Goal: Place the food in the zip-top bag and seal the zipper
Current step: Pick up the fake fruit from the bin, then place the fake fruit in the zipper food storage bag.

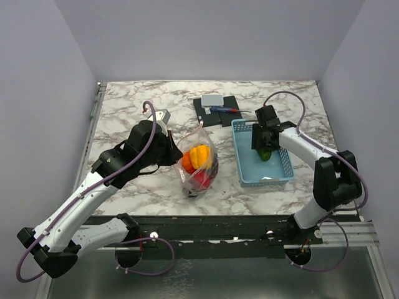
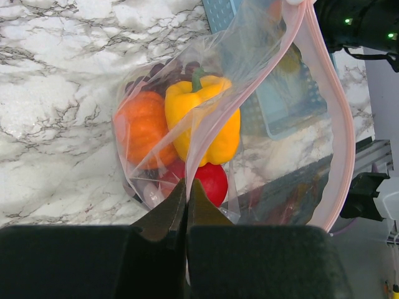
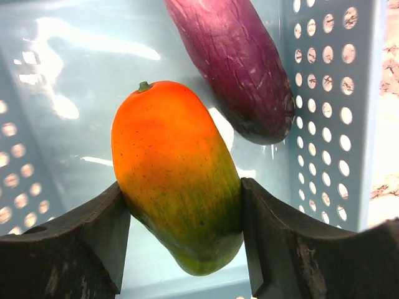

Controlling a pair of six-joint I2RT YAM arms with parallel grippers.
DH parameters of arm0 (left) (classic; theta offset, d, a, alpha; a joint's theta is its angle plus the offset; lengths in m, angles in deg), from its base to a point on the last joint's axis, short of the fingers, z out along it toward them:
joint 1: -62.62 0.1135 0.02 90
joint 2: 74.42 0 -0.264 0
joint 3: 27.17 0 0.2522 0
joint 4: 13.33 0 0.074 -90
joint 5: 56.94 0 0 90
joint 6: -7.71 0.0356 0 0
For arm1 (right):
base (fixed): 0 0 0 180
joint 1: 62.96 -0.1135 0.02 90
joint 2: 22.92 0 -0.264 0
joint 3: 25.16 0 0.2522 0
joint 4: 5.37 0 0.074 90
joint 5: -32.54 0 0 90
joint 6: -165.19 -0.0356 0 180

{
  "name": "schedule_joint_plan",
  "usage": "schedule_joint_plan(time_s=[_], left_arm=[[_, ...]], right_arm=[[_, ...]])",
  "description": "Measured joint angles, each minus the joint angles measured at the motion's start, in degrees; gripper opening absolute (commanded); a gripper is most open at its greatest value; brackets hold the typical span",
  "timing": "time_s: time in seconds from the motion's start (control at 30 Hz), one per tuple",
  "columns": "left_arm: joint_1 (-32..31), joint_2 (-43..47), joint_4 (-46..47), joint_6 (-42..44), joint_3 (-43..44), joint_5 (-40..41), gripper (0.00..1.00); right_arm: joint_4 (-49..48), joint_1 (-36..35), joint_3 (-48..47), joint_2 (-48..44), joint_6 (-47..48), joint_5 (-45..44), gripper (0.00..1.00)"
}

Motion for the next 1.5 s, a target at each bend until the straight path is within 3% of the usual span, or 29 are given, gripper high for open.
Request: schedule_joint_plan(time_s=[0.3, 0.53, 1.0, 1.5], left_arm=[[0.0, -0.4, 0.0, 0.0, 0.0, 0.0, 0.0], [0.0, -0.8, 0.0, 0.0, 0.0, 0.0, 0.0], [0.0, -1.2, 0.1, -0.1, 0.0, 0.0, 0.0], [0.0, -1.2, 0.1, -0.3, 0.0, 0.0, 0.0]], right_arm=[[1.8, 0.0, -3.7, -10.0, 0.2, 7.5, 0.08], [2.0, -1.7, -7.3, -17.7, 0.7, 17.7, 0.05], [-1.1, -19.5, -17.5, -22.8, -0.9, 29.0, 0.07], [-7.6, -32.5, -21.6, -22.3, -1.0, 29.9, 0.15]])
